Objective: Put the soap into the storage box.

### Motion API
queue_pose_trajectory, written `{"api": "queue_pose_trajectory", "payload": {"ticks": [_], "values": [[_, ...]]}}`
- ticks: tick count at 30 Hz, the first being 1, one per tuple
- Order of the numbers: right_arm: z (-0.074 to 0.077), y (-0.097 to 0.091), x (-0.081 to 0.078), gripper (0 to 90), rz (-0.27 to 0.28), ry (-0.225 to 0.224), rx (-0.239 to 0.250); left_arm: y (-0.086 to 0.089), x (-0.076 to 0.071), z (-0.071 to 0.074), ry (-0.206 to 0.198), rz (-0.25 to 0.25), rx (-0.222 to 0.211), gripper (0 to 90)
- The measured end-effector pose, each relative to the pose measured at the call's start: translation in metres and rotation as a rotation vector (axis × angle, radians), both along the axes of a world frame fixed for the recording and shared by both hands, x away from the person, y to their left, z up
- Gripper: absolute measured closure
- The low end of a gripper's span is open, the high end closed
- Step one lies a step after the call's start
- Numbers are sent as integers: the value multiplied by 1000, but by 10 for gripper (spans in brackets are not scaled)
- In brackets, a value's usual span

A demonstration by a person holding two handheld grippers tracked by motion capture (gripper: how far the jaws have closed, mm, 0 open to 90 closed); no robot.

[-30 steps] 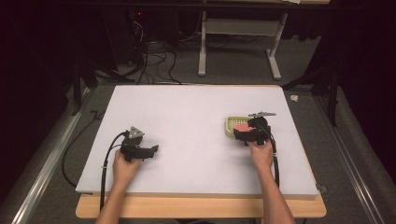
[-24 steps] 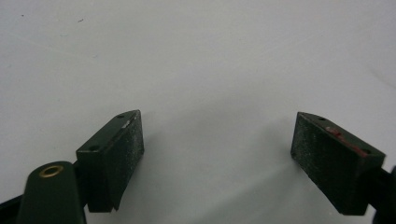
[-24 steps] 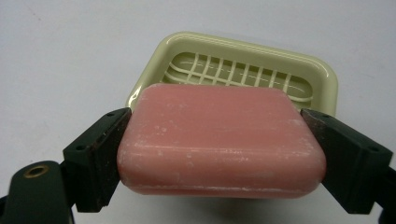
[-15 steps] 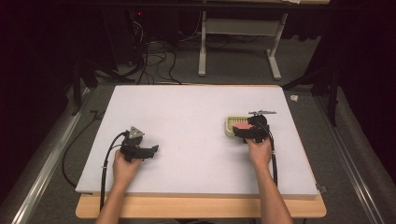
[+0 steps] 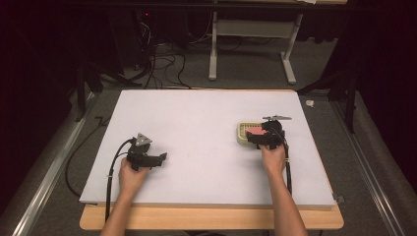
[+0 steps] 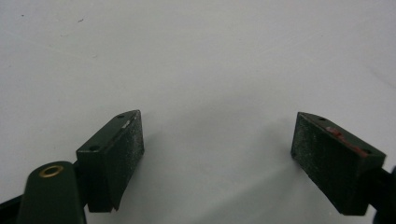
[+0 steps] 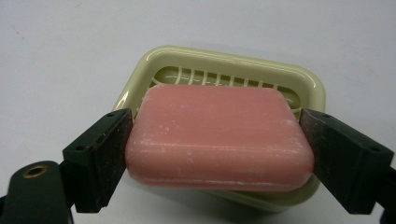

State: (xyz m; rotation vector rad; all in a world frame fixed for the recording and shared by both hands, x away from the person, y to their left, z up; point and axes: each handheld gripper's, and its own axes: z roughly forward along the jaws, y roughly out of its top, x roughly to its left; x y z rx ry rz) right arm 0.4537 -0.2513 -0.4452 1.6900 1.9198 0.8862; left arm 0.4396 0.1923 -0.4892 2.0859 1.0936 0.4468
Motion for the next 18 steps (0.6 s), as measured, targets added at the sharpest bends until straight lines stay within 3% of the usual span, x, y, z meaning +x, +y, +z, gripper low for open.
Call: {"api": "queue_pose_trajectory", "payload": {"ticks": [18], "values": [[4, 2, -4, 134, 10, -25, -15, 0, 0, 0, 1, 0, -2, 177]]}}
